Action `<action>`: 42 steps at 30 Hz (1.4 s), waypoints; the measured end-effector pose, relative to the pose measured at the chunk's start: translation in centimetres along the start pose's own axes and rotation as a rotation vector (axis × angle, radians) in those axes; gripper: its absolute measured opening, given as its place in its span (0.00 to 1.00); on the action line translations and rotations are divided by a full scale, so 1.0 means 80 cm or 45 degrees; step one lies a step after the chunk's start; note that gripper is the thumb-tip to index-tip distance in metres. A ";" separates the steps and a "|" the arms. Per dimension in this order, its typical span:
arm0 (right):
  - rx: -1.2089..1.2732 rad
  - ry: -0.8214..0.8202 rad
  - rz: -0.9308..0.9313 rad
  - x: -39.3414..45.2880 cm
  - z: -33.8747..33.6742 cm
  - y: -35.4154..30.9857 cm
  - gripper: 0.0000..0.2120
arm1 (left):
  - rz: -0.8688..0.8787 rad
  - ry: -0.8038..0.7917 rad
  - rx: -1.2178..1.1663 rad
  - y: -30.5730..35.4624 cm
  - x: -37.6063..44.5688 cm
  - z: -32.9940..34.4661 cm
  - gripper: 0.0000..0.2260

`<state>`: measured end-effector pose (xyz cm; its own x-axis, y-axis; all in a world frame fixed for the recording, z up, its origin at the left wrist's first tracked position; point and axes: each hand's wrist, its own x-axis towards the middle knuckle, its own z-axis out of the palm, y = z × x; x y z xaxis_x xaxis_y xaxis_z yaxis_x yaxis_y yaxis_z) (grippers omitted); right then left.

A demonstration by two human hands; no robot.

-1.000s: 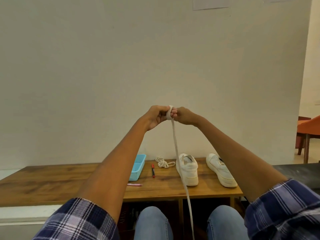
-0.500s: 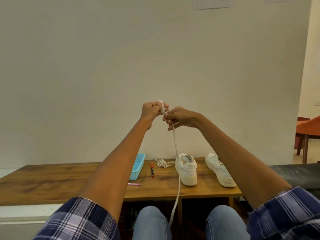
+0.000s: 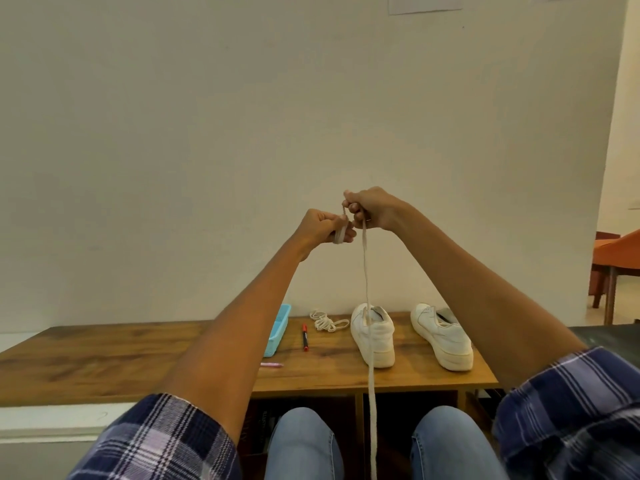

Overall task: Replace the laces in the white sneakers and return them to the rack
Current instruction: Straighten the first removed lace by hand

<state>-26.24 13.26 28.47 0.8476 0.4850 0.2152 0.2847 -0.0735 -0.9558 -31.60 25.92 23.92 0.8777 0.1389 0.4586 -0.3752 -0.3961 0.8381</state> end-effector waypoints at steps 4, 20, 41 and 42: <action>-0.067 0.056 0.001 0.004 -0.005 -0.001 0.14 | -0.052 -0.081 0.046 0.009 0.000 0.002 0.12; -0.003 -0.443 -0.223 -0.003 0.007 0.045 0.10 | -0.080 0.292 -0.587 0.027 0.009 0.010 0.11; 0.031 0.039 -0.074 0.011 -0.008 0.023 0.13 | 0.010 -0.011 -0.020 0.005 0.002 0.007 0.14; -0.037 0.059 -0.083 0.012 -0.010 0.025 0.14 | -0.002 -0.017 -0.042 0.008 0.003 0.006 0.13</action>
<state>-24.48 12.88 26.90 0.8466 0.4488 0.2862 0.3521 -0.0691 -0.9334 -31.52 25.23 24.44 0.8823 0.1273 0.4531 -0.3830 -0.3656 0.8483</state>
